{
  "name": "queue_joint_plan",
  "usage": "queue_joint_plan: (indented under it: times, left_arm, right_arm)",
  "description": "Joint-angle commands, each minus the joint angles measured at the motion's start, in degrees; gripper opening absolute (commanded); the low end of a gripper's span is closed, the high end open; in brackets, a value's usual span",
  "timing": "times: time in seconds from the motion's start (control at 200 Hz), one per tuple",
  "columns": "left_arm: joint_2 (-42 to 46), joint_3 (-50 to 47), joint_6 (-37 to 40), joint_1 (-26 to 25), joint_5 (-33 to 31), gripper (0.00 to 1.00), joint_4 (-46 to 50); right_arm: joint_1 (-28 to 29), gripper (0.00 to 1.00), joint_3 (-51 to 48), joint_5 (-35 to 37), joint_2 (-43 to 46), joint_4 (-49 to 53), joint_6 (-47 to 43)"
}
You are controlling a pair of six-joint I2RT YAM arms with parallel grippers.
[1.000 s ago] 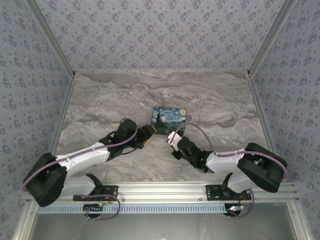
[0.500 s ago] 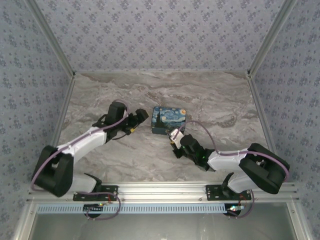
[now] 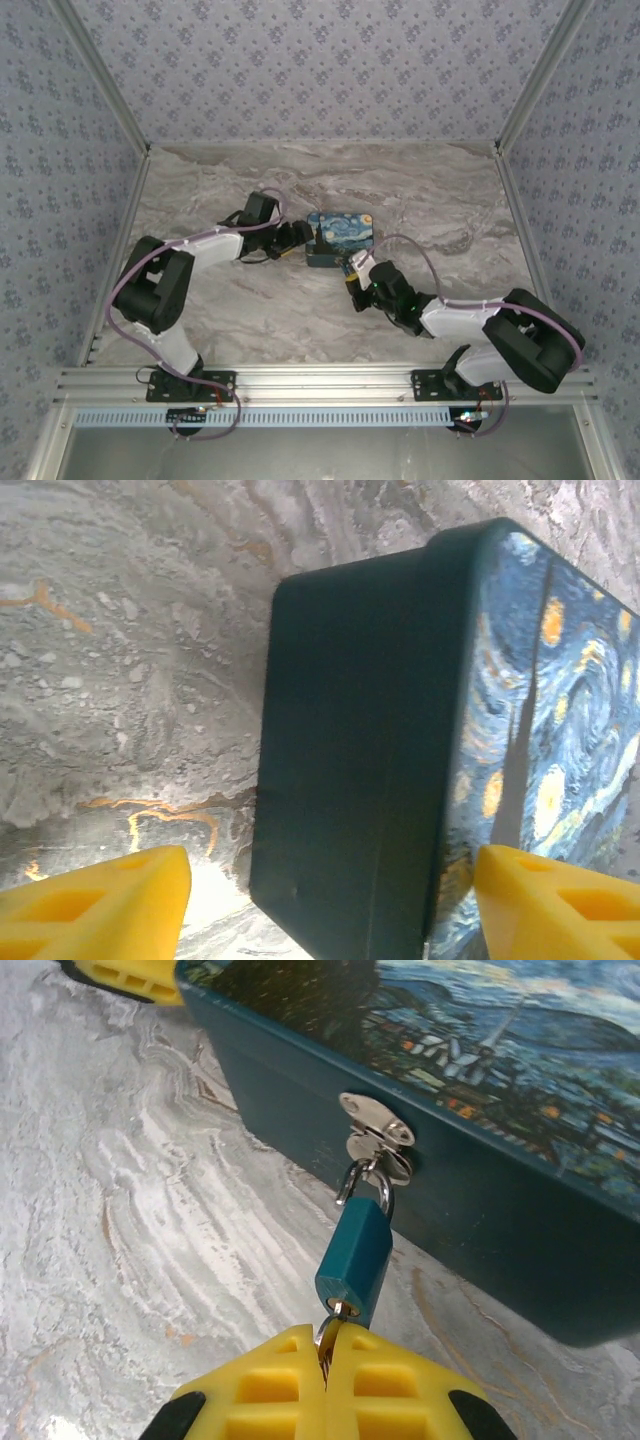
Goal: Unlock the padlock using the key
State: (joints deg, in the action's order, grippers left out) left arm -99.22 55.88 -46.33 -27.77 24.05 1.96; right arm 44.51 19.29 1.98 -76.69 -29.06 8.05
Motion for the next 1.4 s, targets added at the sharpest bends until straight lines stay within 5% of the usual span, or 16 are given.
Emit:
queue_joint_plan:
  times: [0.0,0.605,1.249,1.394]
  left_arm:
    - [-2.01,-0.99,0.93,-0.90,0.13,0.69,1.56]
    - [2.74,-12.97,-7.77,-7.69,-6.22,0.65,-4.75]
    - [6.98,-17.75,-10.19,-8.40,-9.81,0.65,-4.51]
    - [7.32,-17.84,-10.12,-8.02,-10.11,0.66,-4.16]
  right_arm:
    - [-2.59,0.00,-1.17,-5.59,1.53,-0.19,4.95]
    - [-19.98,0.00,-6.02,-26.72,1.49,-2.44,21.76]
    - [-30.04,0.00,-3.03,-34.12,-5.94,2.43,25.58]
    - [-31.61,0.13,-3.09,-35.99,-7.26,3.02,24.94]
